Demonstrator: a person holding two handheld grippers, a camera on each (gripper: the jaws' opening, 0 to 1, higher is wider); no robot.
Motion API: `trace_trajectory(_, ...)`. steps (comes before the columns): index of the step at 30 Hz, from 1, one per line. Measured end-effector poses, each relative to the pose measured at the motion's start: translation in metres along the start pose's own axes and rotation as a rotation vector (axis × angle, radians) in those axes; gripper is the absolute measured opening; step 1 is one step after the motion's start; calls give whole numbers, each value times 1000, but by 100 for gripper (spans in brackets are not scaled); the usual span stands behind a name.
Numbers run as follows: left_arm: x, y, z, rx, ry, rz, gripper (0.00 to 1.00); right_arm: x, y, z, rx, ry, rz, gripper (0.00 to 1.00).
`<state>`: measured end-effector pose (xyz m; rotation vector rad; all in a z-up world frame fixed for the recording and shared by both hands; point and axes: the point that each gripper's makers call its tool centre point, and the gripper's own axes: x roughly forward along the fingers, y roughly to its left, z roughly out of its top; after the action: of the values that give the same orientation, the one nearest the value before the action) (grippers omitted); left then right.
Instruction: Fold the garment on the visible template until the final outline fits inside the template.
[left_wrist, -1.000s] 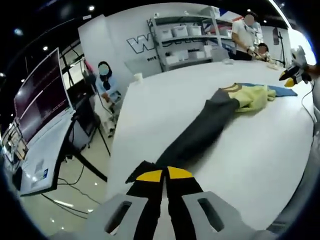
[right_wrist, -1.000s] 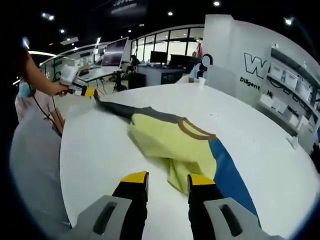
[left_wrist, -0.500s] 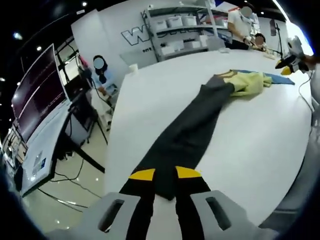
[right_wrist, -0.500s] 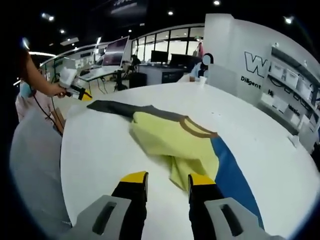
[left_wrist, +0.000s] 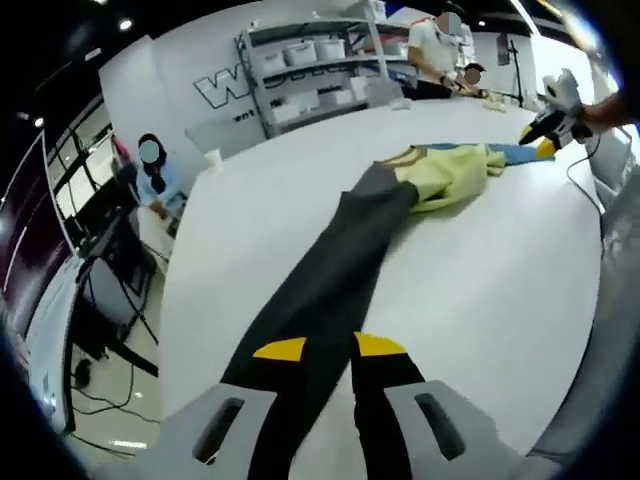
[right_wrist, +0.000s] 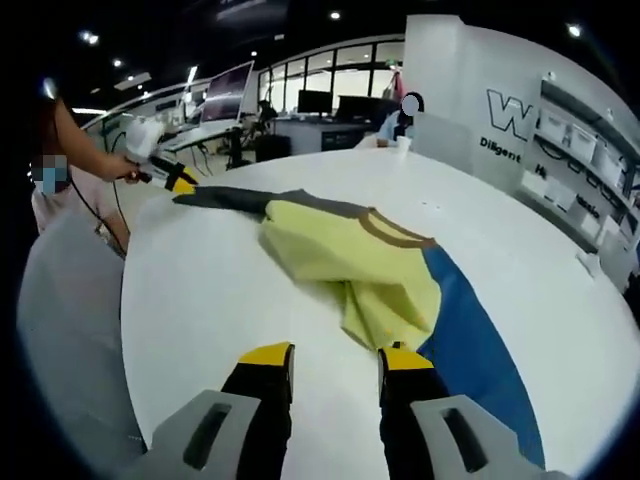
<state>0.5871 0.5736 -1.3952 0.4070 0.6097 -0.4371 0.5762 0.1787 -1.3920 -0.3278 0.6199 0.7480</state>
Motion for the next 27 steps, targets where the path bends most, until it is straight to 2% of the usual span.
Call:
trace_trajectory(6, 16, -22, 14, 40, -15, -60, 24, 4, -1, -3, 0, 11, -2, 27)
trace_trajectory(13, 28, -37, 29, 62, -37, -100, 23, 16, 0, -2, -19, 22, 12, 25)
trace_trajectory(27, 54, -77, 59, 108, -79, -207, 23, 46, -1, 2, -103, 58, 43, 20)
